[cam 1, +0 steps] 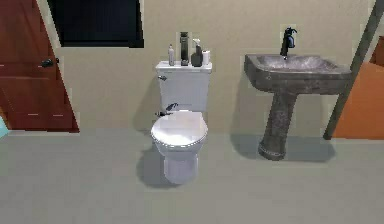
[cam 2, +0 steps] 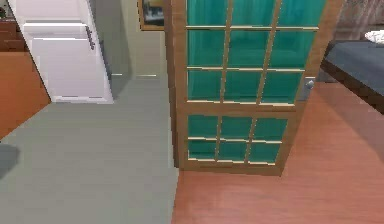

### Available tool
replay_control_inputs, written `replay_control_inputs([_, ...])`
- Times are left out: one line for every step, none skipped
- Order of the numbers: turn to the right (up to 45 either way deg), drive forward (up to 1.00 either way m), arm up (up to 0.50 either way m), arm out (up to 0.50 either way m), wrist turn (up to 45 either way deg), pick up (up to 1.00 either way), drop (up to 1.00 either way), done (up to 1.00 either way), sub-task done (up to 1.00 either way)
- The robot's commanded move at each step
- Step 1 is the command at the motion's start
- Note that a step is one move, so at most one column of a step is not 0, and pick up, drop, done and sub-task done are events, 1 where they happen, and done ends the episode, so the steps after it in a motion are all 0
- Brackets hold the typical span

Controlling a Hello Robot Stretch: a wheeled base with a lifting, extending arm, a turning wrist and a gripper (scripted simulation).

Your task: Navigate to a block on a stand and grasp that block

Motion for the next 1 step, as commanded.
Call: replay_control_inputs([-18.0, 0.0, 0.0, 0.0, 0.0, 0.0, 0.0, 0.0, 0.0])
